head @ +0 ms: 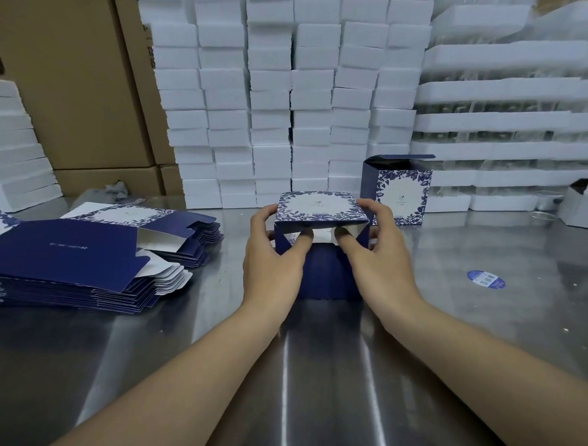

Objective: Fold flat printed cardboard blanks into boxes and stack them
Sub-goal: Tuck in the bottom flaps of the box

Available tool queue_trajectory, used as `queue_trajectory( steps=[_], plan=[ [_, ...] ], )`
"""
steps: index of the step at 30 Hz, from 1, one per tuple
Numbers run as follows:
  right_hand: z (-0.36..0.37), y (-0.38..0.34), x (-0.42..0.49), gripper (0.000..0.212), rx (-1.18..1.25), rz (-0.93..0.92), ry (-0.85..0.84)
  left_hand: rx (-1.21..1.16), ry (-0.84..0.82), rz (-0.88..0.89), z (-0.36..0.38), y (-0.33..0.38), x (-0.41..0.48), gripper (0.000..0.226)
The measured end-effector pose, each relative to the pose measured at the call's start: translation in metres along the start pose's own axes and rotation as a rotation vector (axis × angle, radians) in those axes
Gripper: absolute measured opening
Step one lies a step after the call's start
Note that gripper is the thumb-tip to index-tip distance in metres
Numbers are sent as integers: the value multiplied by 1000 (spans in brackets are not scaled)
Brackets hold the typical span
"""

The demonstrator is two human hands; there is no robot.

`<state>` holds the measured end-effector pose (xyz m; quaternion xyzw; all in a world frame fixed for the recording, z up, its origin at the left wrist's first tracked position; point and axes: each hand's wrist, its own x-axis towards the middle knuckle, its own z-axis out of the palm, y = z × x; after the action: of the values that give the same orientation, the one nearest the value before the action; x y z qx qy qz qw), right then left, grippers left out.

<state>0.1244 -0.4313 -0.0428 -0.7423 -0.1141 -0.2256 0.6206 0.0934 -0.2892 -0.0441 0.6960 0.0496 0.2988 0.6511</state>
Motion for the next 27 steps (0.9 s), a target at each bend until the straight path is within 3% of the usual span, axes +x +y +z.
queue_trajectory(
  steps=[15, 23, 27],
  plan=[
    [3, 0, -2, 61, 21, 15, -50, 45, -5, -23, 0, 0, 1, 55],
    [4, 2, -1, 54, 33, 9, -44, 17, -24, -10, 0, 4, -1, 55],
    [4, 3, -2, 56, 30, -6, -37, 31, -28, 1, 1, 7, -4, 69]
  ],
)
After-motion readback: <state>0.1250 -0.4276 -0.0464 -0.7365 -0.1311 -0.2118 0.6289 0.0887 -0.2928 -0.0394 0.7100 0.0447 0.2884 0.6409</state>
